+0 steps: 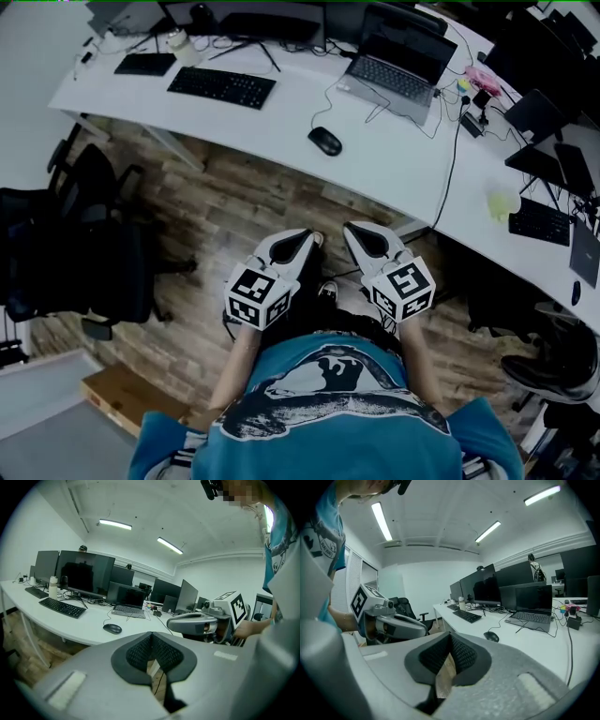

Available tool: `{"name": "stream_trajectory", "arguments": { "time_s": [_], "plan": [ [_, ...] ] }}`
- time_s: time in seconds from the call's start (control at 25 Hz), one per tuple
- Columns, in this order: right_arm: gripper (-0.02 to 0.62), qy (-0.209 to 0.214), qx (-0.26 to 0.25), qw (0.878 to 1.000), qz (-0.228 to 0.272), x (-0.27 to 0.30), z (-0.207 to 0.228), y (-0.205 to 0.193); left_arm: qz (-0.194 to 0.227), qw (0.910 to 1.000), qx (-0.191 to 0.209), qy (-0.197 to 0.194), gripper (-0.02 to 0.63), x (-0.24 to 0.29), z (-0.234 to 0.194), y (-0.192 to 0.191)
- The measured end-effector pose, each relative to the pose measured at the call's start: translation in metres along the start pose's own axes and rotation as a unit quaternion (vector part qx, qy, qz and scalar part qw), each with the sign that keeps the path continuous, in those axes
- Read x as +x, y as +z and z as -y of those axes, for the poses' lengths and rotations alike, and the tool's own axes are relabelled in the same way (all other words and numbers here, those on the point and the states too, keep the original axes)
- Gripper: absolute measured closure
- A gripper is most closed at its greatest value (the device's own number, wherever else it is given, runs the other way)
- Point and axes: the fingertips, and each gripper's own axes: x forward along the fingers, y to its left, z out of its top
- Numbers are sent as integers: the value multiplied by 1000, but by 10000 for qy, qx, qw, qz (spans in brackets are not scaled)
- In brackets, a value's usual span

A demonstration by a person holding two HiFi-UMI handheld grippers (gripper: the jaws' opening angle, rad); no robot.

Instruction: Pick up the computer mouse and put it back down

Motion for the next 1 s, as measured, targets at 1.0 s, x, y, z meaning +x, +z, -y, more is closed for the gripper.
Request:
{"name": "stream_trajectory", "arguments": {
  "time_s": [1.0],
  "plan": [
    [595,-65,-126,9998,158,-27,-19,0,-55,9993,244,-261,591,-10,38,-12]
  ]
}}
